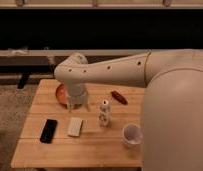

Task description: Drag the pepper across the table

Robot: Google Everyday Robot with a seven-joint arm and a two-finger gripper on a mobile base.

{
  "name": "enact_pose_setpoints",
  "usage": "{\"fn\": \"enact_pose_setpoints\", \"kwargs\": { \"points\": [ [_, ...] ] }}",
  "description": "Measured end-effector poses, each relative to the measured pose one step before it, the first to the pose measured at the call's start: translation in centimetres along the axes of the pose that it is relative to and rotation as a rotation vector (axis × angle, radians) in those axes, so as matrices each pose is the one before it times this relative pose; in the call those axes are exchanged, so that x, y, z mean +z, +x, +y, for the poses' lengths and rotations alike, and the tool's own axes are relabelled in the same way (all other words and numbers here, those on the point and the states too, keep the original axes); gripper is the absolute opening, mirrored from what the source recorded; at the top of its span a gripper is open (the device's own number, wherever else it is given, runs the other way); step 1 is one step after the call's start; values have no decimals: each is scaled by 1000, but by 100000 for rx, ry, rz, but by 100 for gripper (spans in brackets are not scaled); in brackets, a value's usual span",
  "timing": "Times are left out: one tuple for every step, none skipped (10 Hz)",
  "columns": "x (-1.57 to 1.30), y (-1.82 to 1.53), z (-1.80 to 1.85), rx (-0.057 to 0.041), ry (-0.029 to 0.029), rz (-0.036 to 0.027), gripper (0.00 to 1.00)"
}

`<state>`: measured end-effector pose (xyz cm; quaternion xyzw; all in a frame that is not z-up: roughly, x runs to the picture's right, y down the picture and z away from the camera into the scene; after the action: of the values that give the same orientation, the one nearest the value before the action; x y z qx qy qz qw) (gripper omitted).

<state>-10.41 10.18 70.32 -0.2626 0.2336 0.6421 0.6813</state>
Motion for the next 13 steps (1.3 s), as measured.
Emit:
{"fn": "enact_pose_setpoints", "kwargs": {
  "points": [
    [34,-69,20,-13,30,-19,65],
    [121,-250,78,-761,-254,95,65],
    [320,-1365,-167,-2329,179,-836,65],
    [143,-1119,14,-1884,-398,-31,65],
    [268,-1971,-294,-3289,26,-329,65],
    [258,-2071,-634,-2887,-252,-267,65],
    [228,-2573,-1516,-2871,157,-742,65],
    [341,-2171,-1449,-2700,-568,-118,65],
    [343,-1338,-1174,-1814,-372,-120,65],
    [537,-1354,-1733,-1784,-309,-286,65],
    [1041,-1093,-2463,-1222,-64,-311,65],
    [951,-461,-2269,73,96,-630,65],
    [931,-130,-2031,523,308,-957,65]
  ]
}}
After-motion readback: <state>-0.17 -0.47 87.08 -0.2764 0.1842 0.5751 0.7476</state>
